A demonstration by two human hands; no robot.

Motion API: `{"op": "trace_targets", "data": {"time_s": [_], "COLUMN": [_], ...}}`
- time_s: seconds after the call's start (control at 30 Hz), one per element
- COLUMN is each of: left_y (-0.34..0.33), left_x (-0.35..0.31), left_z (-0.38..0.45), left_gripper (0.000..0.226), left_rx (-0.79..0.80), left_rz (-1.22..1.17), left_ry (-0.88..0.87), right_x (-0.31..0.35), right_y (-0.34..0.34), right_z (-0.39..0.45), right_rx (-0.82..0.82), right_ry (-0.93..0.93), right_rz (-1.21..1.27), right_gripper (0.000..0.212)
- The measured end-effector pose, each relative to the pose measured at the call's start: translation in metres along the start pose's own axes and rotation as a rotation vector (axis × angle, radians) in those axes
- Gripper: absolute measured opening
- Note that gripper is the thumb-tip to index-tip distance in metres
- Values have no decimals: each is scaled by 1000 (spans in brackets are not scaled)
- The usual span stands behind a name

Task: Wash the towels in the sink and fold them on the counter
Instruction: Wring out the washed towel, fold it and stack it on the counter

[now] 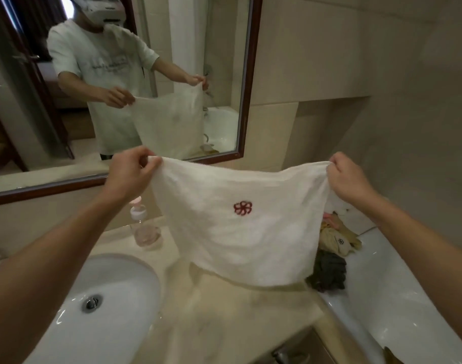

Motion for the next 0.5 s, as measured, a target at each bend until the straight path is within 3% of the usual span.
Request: {"op": "trace_targets", "data": {"time_s": [0.13, 0.23, 0.33, 0.5], "left_y": [-7, -20, -35, -56], "left_x": [-23, -48, -87, -132], "left_z": [-1, 0, 0, -5], "left_gripper": [19, 20, 18, 19], "left_rx": [0, 115, 234, 333], "left_rz": [-228, -440, -541, -499], "left_ry": [124, 245, 225, 132], "right_x": [8, 16, 44, 98], "right_y": [-12, -22, -33, -58], "right_z": [2, -4, -18, -36], "right_rx": [135, 222, 254, 393], "right_ry": [15, 4, 39, 107], "right_rz": [46, 101, 215, 286], "right_gripper": [21, 29, 40, 64]}}
Point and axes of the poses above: each hand's wrist, its own z-axis towards the middle knuckle, its own y-axis out of the back of the hand, x = y × z, the point moved 5 cm from there along z, towards the middle knuckle, and after that the axes turned 3 degrees about -x, right-handed, at the moved point
